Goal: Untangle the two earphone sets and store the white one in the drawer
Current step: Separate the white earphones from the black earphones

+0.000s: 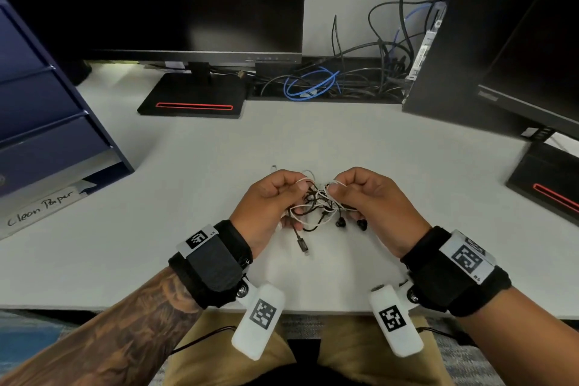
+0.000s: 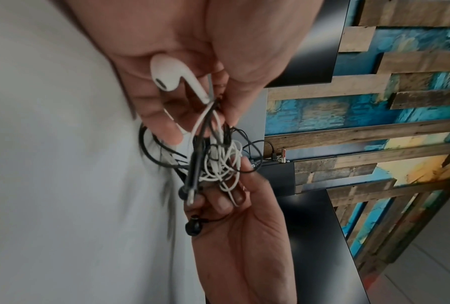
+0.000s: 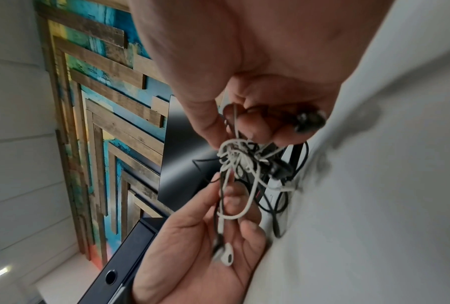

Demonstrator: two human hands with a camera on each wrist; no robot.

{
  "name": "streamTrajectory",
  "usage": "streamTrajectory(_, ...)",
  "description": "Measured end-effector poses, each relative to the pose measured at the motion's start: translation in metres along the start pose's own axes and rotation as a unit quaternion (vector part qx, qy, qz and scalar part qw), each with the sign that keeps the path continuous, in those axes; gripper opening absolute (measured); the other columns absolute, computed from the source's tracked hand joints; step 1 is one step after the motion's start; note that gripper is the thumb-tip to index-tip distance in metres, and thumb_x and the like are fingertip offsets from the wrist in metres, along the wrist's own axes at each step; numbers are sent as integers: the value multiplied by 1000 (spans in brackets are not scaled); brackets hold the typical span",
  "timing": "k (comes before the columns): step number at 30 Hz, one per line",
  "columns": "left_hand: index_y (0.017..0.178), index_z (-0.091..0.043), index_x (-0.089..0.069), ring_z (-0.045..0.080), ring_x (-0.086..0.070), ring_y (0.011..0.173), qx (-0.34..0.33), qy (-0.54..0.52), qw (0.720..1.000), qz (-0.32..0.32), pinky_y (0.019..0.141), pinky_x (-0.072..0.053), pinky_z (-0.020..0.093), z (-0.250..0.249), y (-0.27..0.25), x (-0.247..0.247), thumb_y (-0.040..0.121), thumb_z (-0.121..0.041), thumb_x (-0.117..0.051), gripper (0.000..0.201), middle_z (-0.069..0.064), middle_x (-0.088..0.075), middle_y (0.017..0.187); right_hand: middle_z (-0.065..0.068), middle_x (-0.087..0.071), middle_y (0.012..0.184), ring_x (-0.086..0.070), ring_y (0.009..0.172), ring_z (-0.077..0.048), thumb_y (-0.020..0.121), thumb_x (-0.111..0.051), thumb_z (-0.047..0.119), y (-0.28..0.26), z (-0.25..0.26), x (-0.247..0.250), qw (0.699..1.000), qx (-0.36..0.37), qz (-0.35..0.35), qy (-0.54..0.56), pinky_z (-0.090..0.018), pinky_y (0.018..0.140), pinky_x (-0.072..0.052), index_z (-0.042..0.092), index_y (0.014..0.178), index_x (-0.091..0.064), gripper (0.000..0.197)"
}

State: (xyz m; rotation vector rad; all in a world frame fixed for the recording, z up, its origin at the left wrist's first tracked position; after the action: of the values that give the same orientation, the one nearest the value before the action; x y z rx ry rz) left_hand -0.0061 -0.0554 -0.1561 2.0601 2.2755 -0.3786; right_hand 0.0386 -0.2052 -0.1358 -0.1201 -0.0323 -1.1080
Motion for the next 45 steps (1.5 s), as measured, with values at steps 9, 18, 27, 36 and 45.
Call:
streamTrajectory(9, 113, -6, -62, 25, -70, 103, 19, -8, 1000, 20, 87, -58, 48, 2, -1, -4, 84, -20, -70, 32, 11, -73, 106, -5, -64, 76, -62, 68, -19, 97, -61, 2, -2, 8, -4, 999, 31, 6, 41, -34, 69, -52, 10, 94, -64, 9)
streamTrajectory(18, 96, -10, -66, 21, -69, 86, -1, 18, 1000, -10, 68, -59, 35, -3, 2, 5, 95, -6, -60, 8, 10, -72, 90, -2, -67, 76, -63, 76, -20, 98, -61, 7, -1, 9, -1, 999, 27, -12, 26, -31, 70, -49, 14, 89, -63, 11)
streamTrajectory(27, 94, -13, -65, 12, -43, 50, -19, 42, 999, -24, 50, -39, 25, -18, 6, 13, 99, -3, -52, 17, -3, -50, 60, 1, -53, 68, -43, 53, -13, 98, -48, -5, 2, 11, 17, 994, 45, -95, 19, -28, 52, -38, 14, 92, -59, 23)
streamTrajectory(36, 105, -11, -71, 11, -40, 49, -3, 69, 998, 0, 48, -33, 23, -24, 2, 11, 96, -7, -59, 15, 0, -58, 67, 7, -44, 64, -33, 52, -12, 97, -45, -2, 2, 17, 26, 993, 41, -112, -8, -27, 51, -30, 19, 87, -58, 26)
streamTrajectory(45, 120, -17, -67, 15, -55, 63, -22, 35, 999, 24, 56, -42, 27, -31, 0, 4, 100, -7, -48, 29, 14, -75, 100, 11, -62, 122, -59, 110, -2, 96, -62, 16, -2, 26, 27, 985, 76, -125, -90, -17, 91, -42, 28, 89, -71, 17)
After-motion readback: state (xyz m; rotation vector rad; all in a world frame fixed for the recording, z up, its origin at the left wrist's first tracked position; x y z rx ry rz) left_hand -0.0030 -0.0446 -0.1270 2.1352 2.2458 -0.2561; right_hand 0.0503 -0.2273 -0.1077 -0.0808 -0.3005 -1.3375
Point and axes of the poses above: each hand's wrist, its own y-axis towards the middle knuckle, its own x-axis out of the back of the hand, z = x × y, the point moved 10 cm from there along y, towards the middle knuckle
